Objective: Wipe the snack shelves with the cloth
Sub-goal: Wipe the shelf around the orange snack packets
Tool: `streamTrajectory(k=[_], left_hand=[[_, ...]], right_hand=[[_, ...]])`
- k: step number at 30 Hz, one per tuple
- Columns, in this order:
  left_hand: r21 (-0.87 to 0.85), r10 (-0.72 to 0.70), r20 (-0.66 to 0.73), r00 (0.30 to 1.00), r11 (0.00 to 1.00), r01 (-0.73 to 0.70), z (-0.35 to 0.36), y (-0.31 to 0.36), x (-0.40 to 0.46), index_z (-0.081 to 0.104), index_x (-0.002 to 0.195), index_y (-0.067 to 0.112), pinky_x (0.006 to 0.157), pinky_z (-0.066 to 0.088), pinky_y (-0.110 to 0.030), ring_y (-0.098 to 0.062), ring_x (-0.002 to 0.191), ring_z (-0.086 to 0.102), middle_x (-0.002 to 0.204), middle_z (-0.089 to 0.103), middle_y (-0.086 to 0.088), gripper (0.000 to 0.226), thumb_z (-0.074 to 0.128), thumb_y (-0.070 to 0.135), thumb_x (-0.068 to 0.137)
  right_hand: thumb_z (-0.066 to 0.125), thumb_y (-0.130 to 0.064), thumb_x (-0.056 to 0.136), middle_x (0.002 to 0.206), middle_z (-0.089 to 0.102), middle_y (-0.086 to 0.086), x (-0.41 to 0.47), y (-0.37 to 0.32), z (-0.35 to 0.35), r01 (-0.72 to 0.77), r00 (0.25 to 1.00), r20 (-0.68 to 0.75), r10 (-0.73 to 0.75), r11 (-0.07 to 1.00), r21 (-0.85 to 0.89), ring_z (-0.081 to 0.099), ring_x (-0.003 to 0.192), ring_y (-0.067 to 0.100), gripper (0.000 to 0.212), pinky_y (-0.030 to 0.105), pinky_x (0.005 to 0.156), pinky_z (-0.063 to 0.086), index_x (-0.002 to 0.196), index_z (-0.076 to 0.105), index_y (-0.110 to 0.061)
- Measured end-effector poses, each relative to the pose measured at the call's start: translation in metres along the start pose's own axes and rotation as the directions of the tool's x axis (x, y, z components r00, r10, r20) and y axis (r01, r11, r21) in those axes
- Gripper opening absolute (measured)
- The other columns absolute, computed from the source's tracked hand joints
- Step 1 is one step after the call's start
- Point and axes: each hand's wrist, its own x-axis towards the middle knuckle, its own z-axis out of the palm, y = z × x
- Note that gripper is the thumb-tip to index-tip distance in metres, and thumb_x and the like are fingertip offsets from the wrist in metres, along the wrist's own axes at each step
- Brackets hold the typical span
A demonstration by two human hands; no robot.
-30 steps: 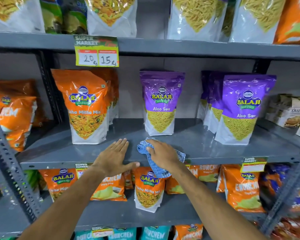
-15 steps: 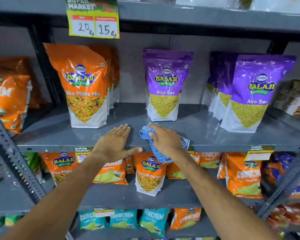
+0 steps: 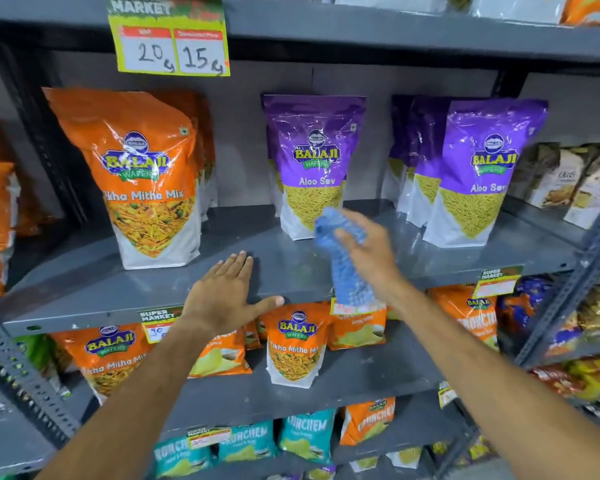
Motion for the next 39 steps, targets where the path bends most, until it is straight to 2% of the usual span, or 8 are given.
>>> streamTrajectory(k=[7, 11, 14, 18, 21, 25, 34, 39], left_hand=[[0.036, -0.004, -0.017, 1.000, 0.999, 0.005, -0.002, 0.003, -0.003, 0.007, 0.168, 0.014, 0.129, 0.003, -0.033, -0.017, 0.163, 0.004, 0.176, 0.004, -0.002, 0.121, 0.016, 0.098, 0.081], [0.043, -0.021, -0.031, 0.999, 0.999, 0.023, 0.000, 0.003, -0.002, 0.008, 0.168, 0.017, 0.130, 0.004, -0.032, -0.014, 0.162, 0.005, 0.176, 0.005, 0.001, 0.117, 0.023, 0.097, 0.084], [0.037, -0.040, -0.028, 0.999, 0.998, 0.041, 0.001, 0.003, 0.000, 0.008, 0.168, 0.020, 0.126, -0.001, -0.027, -0.012, 0.162, 0.005, 0.176, 0.004, 0.004, 0.117, 0.025, 0.098, 0.082], [0.038, -0.056, -0.057, 0.997, 0.998, 0.058, 0.001, 0.004, -0.001, 0.010, 0.168, 0.022, 0.125, -0.003, -0.022, -0.008, 0.161, 0.006, 0.175, 0.005, 0.007, 0.118, 0.025, 0.099, 0.080], [0.046, -0.062, -0.053, 0.997, 0.997, 0.064, -0.001, 0.005, -0.002, 0.010, 0.168, 0.022, 0.126, -0.002, -0.022, -0.006, 0.160, 0.006, 0.175, 0.005, 0.008, 0.117, 0.027, 0.098, 0.081], [0.042, -0.067, -0.026, 0.997, 0.997, 0.068, -0.003, 0.008, -0.002, 0.009, 0.168, 0.022, 0.127, -0.001, -0.023, -0.007, 0.161, 0.006, 0.175, 0.005, 0.008, 0.115, 0.029, 0.096, 0.082], [0.042, -0.074, 0.017, 0.997, 0.996, 0.073, -0.005, 0.008, -0.002, 0.005, 0.168, 0.025, 0.131, 0.005, -0.030, -0.008, 0.161, 0.005, 0.175, 0.004, 0.009, 0.115, 0.025, 0.099, 0.082], [0.026, -0.066, 0.038, 0.997, 0.998, 0.066, -0.006, 0.007, -0.003, 0.004, 0.168, 0.022, 0.130, 0.003, -0.029, -0.009, 0.161, 0.005, 0.176, 0.004, 0.006, 0.119, 0.020, 0.101, 0.080]], right_hand=[[0.062, -0.035, 0.081, 0.106, 0.072, 0.003, 0.099, 0.073, -0.066, -0.252, 0.882, -0.424, 0.204, 0.966, -0.060, 0.067, 0.092, 0.020, 0.045, 0.046, 0.090, 0.059, 0.124, 0.069, -0.026], [0.062, -0.043, 0.085, 0.117, 0.071, 0.019, 0.157, 0.124, -0.061, -0.373, 0.912, -0.288, 0.291, 0.882, -0.288, 0.068, 0.107, 0.038, 0.049, 0.051, 0.095, 0.055, 0.128, 0.065, -0.022], [0.052, -0.043, 0.075, 0.111, 0.072, 0.024, 0.204, 0.162, -0.055, -0.332, 0.943, -0.169, 0.286, 0.845, -0.420, 0.068, 0.102, 0.045, 0.057, 0.054, 0.086, 0.056, 0.121, 0.069, -0.015], [0.057, -0.019, 0.095, 0.140, 0.060, 0.018, 0.229, 0.179, -0.041, -0.209, 0.936, 0.092, 0.341, 0.745, -0.634, 0.057, 0.127, 0.040, 0.042, 0.048, 0.108, 0.046, 0.136, 0.060, -0.015], [0.047, -0.040, 0.101, 0.147, 0.056, 0.010, 0.226, 0.177, -0.032, -0.086, 0.890, 0.248, 0.383, 0.675, -0.733, 0.055, 0.131, 0.037, 0.041, 0.043, 0.109, 0.043, 0.139, 0.055, -0.029], [0.028, -0.068, 0.097, 0.149, 0.053, 0.008, 0.216, 0.157, -0.031, -0.047, 0.874, 0.291, 0.389, 0.663, -0.747, 0.053, 0.132, 0.035, 0.056, 0.045, 0.108, 0.036, 0.137, 0.052, -0.038], [0.051, -0.029, 0.096, 0.133, 0.061, 0.026, 0.158, 0.132, -0.041, -0.064, 0.911, 0.225, 0.346, 0.657, -0.751, 0.058, 0.123, 0.043, 0.034, 0.041, 0.099, 0.046, 0.123, 0.063, -0.011], [0.046, -0.033, 0.102, 0.141, 0.059, 0.019, 0.114, 0.107, -0.043, -0.042, 0.922, 0.239, 0.303, 0.694, -0.718, 0.055, 0.127, 0.042, 0.037, 0.042, 0.102, 0.045, 0.135, 0.059, -0.021]])
